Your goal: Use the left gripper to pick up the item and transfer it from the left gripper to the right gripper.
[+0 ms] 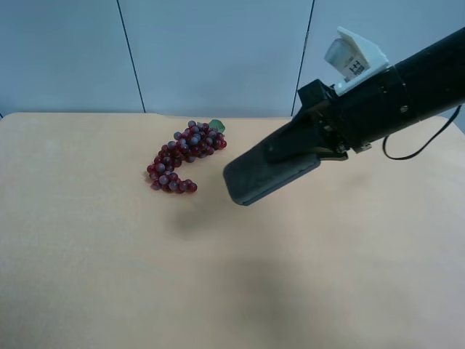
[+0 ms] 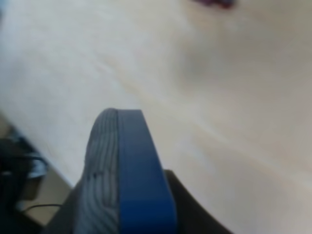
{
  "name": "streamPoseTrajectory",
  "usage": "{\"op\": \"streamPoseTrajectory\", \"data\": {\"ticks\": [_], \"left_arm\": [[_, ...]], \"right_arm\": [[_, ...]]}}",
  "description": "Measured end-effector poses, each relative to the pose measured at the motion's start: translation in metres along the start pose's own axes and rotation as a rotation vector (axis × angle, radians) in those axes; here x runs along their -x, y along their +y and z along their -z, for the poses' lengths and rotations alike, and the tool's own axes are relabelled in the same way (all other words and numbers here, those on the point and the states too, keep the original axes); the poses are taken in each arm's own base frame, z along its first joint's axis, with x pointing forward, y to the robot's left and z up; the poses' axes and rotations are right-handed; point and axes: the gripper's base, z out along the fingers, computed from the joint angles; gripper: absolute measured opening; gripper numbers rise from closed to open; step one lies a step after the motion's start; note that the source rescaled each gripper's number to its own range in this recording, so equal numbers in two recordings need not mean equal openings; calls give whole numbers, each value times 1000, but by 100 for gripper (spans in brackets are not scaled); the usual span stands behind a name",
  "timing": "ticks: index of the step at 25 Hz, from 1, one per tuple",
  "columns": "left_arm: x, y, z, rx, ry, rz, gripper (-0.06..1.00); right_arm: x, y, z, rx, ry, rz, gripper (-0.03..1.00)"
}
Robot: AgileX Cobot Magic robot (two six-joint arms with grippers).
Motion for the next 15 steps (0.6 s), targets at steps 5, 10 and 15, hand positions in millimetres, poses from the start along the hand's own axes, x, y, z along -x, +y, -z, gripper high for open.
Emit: {"op": "streamPoseTrajectory", "data": {"ticks": [5,10,15], "left_arm": [[0,0,0,0,0,-1,100],[0,0,0,0,0,-1,100],[0,0,0,0,0,-1,100]], "right_arm": [[-4,-29,29,-164,5,-77,0],[-6,-59,52,-271,-23,-127,0],[-7,-80,50,-316,7,-142,0]]}}
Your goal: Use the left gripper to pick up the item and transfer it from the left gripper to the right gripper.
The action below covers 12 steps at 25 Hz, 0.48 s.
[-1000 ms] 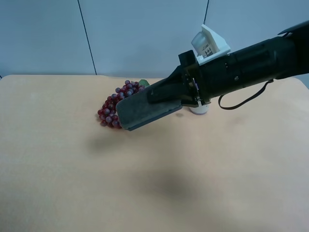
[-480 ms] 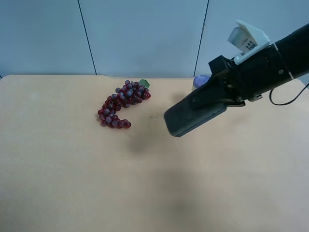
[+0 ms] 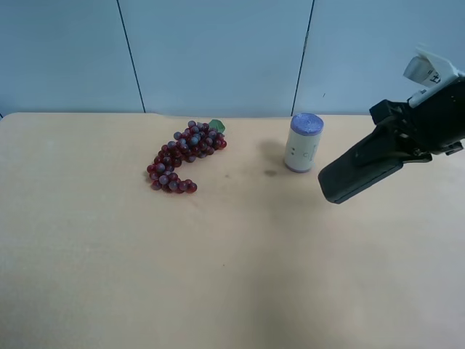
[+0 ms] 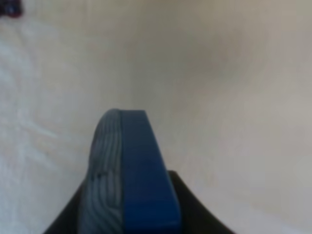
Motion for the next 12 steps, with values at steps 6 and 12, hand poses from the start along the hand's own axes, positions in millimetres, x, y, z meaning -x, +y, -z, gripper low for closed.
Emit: {"op": "streamPoseTrajectory", "data": {"ticks": [6,12], "left_arm": [[0,0,0,0,0,0,100],[0,0,0,1,0,0,100]], "right_arm": [[7,-17,-30,19,31,-18,0],[8,-28,-51,46,64,-28,0]]}}
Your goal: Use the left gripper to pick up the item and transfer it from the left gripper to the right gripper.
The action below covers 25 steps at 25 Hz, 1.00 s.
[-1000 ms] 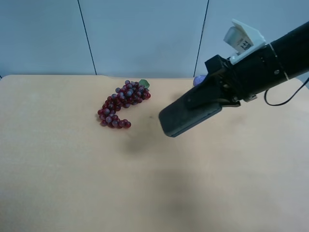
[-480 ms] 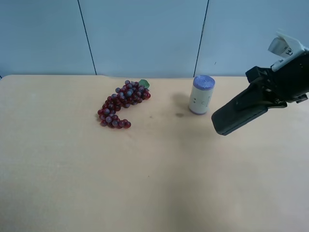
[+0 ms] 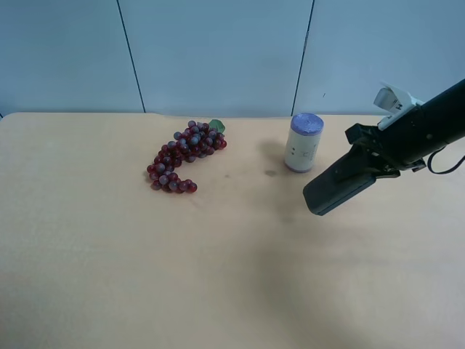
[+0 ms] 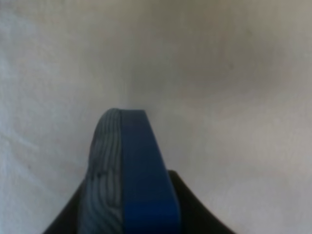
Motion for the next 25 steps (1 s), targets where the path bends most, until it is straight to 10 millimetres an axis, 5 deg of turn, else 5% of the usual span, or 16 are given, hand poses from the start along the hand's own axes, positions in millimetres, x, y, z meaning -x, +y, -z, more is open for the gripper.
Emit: {"op": "streamPoseTrajectory", "data": {"ticks": [13,15,18,20,25], "left_arm": [[0,0,0,0,0,0,100],[0,0,0,0,0,0,100],[0,0,0,0,0,0,100],[0,0,0,0,0,0,100],[0,0,0,0,0,0,100]], "right_arm": [[-1,-4,-6,2,21,-7,1],[-1,-3,-6,4,28,-5,15],[-3,-5,-6,-12,43,-18,65],[-3,-5,-6,-18,48,-43,88],[-3,-6,-6,-22,51,-57,99]]}}
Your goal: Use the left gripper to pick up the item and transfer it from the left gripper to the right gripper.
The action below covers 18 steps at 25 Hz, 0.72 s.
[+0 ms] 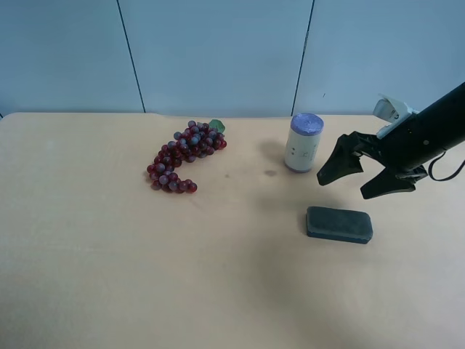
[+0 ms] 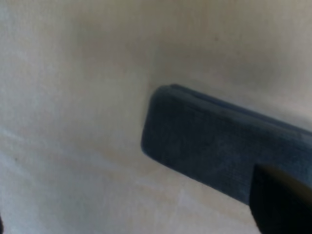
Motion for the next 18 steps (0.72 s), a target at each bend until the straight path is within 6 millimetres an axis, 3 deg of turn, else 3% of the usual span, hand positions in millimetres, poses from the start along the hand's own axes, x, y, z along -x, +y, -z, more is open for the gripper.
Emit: {"op": "streamPoseTrajectory", "data": {"ticks": [8,18], "left_arm": [[0,0,0,0,0,0,100],[0,0,0,0,0,0,100]], "right_arm": [[-1,2,7,-23,-9,32,100],[-23,41,78,-109,-151,162,100]]}}
